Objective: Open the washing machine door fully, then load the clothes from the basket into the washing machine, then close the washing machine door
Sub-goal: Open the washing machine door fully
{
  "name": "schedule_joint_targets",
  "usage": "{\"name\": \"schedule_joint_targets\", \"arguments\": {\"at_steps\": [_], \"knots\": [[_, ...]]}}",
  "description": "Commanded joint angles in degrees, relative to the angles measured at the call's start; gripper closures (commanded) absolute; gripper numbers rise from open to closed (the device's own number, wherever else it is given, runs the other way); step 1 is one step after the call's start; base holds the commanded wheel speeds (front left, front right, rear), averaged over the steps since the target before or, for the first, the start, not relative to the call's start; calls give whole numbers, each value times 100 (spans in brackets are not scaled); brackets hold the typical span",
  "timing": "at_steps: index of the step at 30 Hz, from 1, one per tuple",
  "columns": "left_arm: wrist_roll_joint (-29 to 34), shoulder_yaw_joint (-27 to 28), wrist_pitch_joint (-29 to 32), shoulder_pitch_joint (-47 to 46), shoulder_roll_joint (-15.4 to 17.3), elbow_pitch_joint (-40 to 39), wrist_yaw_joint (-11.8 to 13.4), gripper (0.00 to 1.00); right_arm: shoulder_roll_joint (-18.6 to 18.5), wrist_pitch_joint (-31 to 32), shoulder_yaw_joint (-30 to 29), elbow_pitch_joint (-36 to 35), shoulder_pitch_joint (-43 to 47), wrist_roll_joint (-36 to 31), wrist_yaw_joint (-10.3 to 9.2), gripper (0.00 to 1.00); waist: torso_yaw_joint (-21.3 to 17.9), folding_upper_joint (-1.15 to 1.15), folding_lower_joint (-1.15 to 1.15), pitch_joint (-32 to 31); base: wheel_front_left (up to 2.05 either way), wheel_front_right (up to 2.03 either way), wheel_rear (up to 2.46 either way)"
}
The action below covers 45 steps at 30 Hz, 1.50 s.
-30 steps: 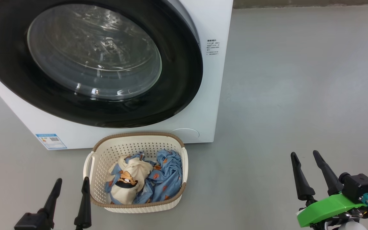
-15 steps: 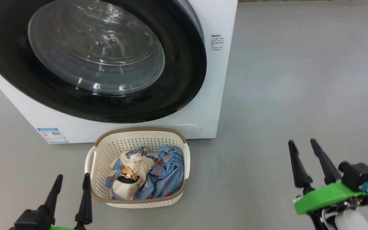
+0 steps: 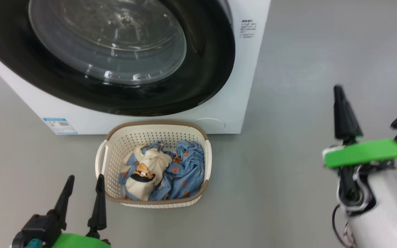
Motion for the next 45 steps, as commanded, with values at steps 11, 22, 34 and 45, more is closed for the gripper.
{"name": "schedule_joint_targets", "arguments": {"at_steps": [11,22,34,45], "knots": [[-114,-46,-37,-446,-11,-147,4,0,-792,-59,437,-153,-1216,2339,43,100,406,0,-1,493,0,0,0],[-156,-227,-37,-729,-66,-192,4,0,-1854,543,1271,-260,-2142,4234,43,100,714,0,-1,987,0,0,0],[-263,-427,-37,-1079,-137,-181,4,0,-2299,2838,1001,-58,-3023,5331,43,100,968,0,-1,1581,0,0,0],[-356,-614,-37,-1375,-165,-162,4,0,-2107,4388,769,327,-3728,5603,43,100,1063,0,-1,1966,0,0,0]]}}
